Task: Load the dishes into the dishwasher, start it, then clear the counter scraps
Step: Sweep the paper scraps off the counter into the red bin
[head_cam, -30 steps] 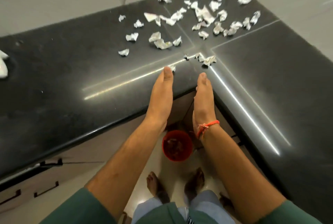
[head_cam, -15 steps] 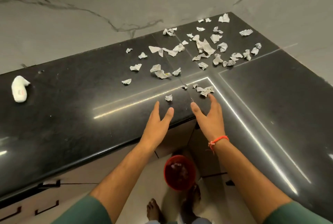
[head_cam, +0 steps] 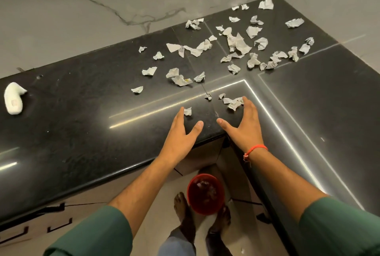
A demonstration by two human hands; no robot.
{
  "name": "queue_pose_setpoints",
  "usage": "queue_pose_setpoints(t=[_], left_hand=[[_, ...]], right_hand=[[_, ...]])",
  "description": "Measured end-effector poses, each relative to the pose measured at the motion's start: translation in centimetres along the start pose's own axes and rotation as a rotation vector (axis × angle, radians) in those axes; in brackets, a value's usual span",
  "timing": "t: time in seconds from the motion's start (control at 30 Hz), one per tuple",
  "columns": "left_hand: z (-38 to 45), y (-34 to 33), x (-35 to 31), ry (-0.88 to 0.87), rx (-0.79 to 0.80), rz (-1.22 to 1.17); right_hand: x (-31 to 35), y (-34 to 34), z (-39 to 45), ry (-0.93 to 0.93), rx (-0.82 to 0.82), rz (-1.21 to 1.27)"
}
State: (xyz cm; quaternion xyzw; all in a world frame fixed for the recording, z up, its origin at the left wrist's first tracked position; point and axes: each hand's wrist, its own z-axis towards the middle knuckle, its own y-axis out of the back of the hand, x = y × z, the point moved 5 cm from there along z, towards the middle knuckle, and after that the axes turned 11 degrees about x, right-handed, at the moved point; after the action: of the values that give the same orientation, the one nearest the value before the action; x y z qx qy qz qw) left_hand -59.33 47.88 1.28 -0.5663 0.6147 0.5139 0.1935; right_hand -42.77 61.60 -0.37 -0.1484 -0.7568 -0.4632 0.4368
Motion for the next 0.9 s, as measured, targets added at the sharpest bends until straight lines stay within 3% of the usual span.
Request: queue_pose_setpoints(t=[0.23,0.6,0.77,0.9], left_hand=[[5.3,-0.4,0.8,-0.008,0.107,0.534],[12.6,1.2,-0.3,-0.038,0.080,0.748],[14.1,1.4,-0.8,-0.087,0.017,0.668],[13.5,2.1,-2.4,-0.288,0.101,0.356]], right_hand=[[0.7,-2.0,3.8,0.093,0.066,-0.197],[3.3,-4.7,9.0,0.240,0.199,-0.408],[3.9,-5.2,9.4,0.252,0.157,-0.512],[3.8,-4.8,10.0,0.198,0.082,-0.509]])
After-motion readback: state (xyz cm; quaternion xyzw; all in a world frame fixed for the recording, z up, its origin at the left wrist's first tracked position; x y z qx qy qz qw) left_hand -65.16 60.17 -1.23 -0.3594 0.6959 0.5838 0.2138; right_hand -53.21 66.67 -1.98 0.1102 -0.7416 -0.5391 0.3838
